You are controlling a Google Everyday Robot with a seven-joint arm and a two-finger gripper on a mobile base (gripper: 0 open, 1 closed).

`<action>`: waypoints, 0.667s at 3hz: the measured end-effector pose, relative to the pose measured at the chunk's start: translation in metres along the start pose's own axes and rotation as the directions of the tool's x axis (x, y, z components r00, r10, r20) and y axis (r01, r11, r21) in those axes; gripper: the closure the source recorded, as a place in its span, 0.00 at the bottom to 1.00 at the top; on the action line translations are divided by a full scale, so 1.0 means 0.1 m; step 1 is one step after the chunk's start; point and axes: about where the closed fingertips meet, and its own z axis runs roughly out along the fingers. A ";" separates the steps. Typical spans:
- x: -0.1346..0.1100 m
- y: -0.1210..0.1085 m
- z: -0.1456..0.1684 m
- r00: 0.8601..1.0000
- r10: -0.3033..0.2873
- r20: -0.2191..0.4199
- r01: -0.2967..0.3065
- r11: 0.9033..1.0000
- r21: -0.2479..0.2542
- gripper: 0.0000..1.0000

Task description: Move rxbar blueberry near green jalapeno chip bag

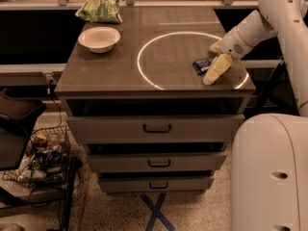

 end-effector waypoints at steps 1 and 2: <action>-0.03 0.00 -0.04 1.000 0.000 0.000 0.000 1.000 0.000 0.40; -0.07 0.01 -0.09 1.000 0.000 0.000 0.000 1.000 0.000 0.64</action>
Offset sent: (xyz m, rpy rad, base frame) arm -0.0001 0.0000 0.0049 0.0000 0.0000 0.0001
